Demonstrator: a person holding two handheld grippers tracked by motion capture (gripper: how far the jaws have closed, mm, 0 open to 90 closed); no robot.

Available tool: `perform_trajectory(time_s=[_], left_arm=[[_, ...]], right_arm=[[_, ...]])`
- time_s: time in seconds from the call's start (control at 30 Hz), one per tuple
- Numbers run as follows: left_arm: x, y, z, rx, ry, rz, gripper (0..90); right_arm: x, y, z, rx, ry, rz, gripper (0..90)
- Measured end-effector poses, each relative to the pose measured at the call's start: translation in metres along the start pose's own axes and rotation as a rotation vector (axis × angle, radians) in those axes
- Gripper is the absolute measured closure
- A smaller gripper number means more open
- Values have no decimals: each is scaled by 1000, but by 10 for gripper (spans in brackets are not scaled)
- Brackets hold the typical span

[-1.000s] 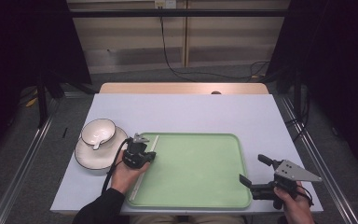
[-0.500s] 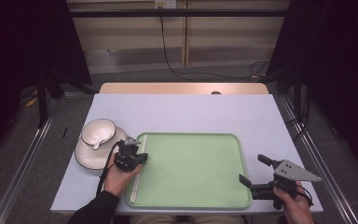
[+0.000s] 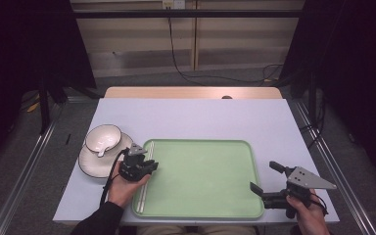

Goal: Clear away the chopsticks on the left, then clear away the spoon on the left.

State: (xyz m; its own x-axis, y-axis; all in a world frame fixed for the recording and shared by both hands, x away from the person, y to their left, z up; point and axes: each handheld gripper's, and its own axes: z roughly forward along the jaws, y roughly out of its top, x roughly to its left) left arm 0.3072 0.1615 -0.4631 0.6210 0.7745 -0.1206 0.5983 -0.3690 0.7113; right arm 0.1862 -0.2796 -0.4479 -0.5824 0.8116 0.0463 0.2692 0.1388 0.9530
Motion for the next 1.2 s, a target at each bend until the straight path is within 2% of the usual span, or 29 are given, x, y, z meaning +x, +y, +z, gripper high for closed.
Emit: perform_trajectory(time_s=[0.07, 0.1, 0.13, 0.2, 0.27, 0.3, 0.33, 0.4, 0.43, 0.57, 0.63, 0.7, 0.73, 0.77, 0.8, 0.87, 0.93, 1.03, 1.07, 1.13, 1.2], left_arm=[[1, 0, -4, -21, 32, -20, 648], [3, 0, -6, -25, 34, -23, 597], [5, 0, -9, -28, 29, -12, 556], [5, 0, -14, -58, 60, 22, 467], [6, 1, -19, -82, 44, 28, 393], [5, 2, -20, -87, 56, 40, 333], [4, 2, -21, -97, 49, 46, 276], [3, 2, -26, -131, 46, 60, 238], [3, 3, -28, -140, 32, 68, 185], [5, 3, -39, -182, 0, 70, 102], [5, 3, -44, -192, 1, 72, 84], [3, 2, -50, -203, 15, 39, 46], [2, 0, -53, -196, 39, 49, 58], [2, -1, -56, -190, 42, 82, 60], [2, -2, -59, -198, 40, 93, 39], [5, -4, -64, -211, 37, 103, 66], [8, -3, -70, -225, 23, 119, 27], [12, -1, -80, -254, 35, 139, 28], [13, -1, -84, -264, 58, 131, 26], [19, 0, -89, -266, 57, 132, 34], [26, 3, -94, -260, 71, 164, 33]], right_arm=[[0, 0, 0, -2, 2, -1, 13], [0, 0, 0, -2, 2, -2, 13], [0, 0, 0, 0, 4, -2, 13], [0, 0, 0, -2, 8, -9, 14], [0, 0, 0, -2, 11, -10, 14], [0, 0, 0, 0, 10, -10, 14], [0, 0, 0, -2, 9, -8, 14], [0, 0, 0, -1, 8, -6, 14], [0, 0, -1, -3, 6, -8, 14], [0, 0, 0, -3, 11, -10, 14], [0, 1, 0, -7, 7, -8, 14], [-1, 2, 0, -11, 2, -5, 14], [-1, 2, 0, -12, 0, -5, 15], [-1, 2, -1, -18, -8, -10, 18], [-1, 3, -1, -26, -10, -1, 18], [-2, 3, -2, -31, -15, -5, 18], [-2, 3, -3, -32, -9, -12, 18], [-1, 2, -4, -34, -13, -8, 18], [-2, 2, -5, -37, -13, -7, 18], [-2, 2, -5, -41, -11, -5, 20], [-1, 2, -5, -41, -10, -6, 20]])
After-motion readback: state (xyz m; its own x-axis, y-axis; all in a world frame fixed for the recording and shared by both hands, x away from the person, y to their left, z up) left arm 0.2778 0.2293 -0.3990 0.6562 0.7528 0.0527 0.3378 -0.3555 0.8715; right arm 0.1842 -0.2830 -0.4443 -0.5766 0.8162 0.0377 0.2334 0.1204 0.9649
